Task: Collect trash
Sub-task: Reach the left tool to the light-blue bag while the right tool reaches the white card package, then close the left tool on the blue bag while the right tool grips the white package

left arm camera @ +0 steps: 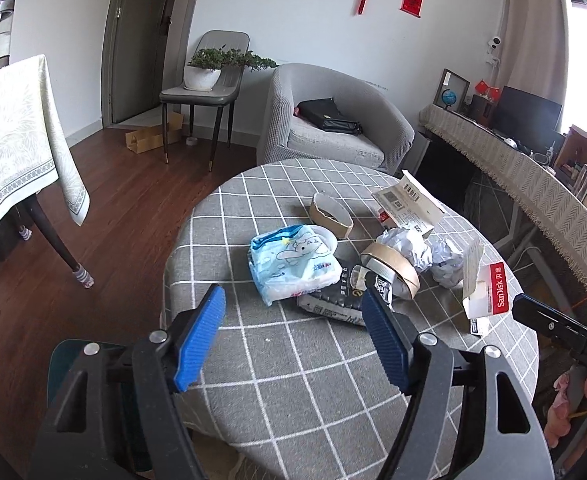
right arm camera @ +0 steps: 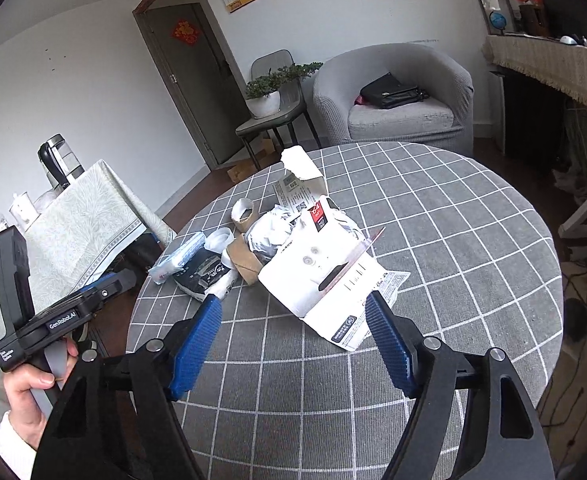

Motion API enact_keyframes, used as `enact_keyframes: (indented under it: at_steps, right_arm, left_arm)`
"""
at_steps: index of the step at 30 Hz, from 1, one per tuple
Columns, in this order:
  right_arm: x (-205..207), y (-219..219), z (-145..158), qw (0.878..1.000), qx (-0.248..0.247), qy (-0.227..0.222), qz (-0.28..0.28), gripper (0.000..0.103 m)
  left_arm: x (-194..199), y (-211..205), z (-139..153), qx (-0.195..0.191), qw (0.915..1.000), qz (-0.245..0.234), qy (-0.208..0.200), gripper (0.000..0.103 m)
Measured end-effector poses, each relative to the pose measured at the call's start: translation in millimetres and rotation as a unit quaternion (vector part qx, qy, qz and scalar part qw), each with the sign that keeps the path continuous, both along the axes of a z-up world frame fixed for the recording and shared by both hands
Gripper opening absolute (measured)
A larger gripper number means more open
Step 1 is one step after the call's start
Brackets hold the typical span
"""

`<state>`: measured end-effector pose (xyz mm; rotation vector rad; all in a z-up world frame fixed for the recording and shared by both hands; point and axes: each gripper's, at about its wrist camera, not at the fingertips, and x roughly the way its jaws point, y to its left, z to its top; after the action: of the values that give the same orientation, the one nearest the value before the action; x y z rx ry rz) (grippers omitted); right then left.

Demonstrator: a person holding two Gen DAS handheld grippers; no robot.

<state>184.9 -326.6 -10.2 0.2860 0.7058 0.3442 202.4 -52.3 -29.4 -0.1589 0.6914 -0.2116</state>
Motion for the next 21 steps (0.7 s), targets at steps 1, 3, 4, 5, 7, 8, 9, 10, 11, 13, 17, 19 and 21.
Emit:
enact_keyframes:
  at_steps: [1, 3, 4, 5, 7, 8, 9, 10, 11, 13, 17, 19, 21]
  right_arm:
    - [4, -1, -1, 1.000, 0.005, 0.004, -0.001, 0.073]
    - [10, -2, -3, 1.000, 0.004, 0.009, -0.005, 0.072]
    - [13, -3, -4, 1.000, 0.003, 0.010, -0.007, 0.071]
    - [15, -3, -4, 1.000, 0.003, 0.010, -0.007, 0.070]
    - [21, -3, -4, 1.000, 0.001, 0.013, -0.008, 0.069]
    - [25, -3, -5, 1.000, 0.001, 0.015, -0.009, 0.069]
    - [28, -3, -6, 1.000, 0.001, 0.018, -0.010, 0.068]
    - [31, -3, -7, 1.000, 0.001, 0.023, -0.013, 0.068]
    - [33, -3, -9, 1.000, 0.000, 0.027, -0.015, 0.068]
    - [39, -2, -12, 0.999, -0.005, 0.035, -0.019, 0.067]
    - [47, -2, -14, 0.999, -0.008, 0.043, -0.029, 0.059]
    - [51, -4, -16, 0.998, -0.002, 0.047, -0.034, 0.055]
    - [51, -5, -17, 0.998, 0.001, 0.050, -0.037, 0.051]
  left_arm:
    - [6, -2, -3, -0.003, 1.0000, 0.001, 0.005, 0.074]
    - [17, -4, -7, -0.002, 1.0000, 0.004, 0.007, 0.075]
    - [22, -6, -10, 0.000, 0.9999, 0.005, 0.009, 0.075]
    - [26, -6, -14, -0.001, 0.9999, 0.007, 0.013, 0.075]
    - [33, -4, -18, -0.007, 0.9997, 0.013, 0.021, 0.075]
    - [36, -4, -19, -0.010, 0.9995, 0.017, 0.024, 0.075]
    - [40, -3, -20, -0.014, 0.9994, 0.020, 0.026, 0.075]
    - [43, -3, -21, -0.020, 0.9991, 0.024, 0.028, 0.075]
    - [46, -2, -23, -0.023, 0.9988, 0.028, 0.032, 0.075]
    - [53, -3, -26, -0.022, 0.9983, 0.036, 0.041, 0.075]
    - [61, -5, -33, -0.031, 0.9969, 0.049, 0.053, 0.073]
    - [63, -7, -32, -0.031, 0.9968, 0.046, 0.057, 0.071]
    - [64, -6, -32, -0.038, 0.9968, 0.043, 0.056, 0.066]
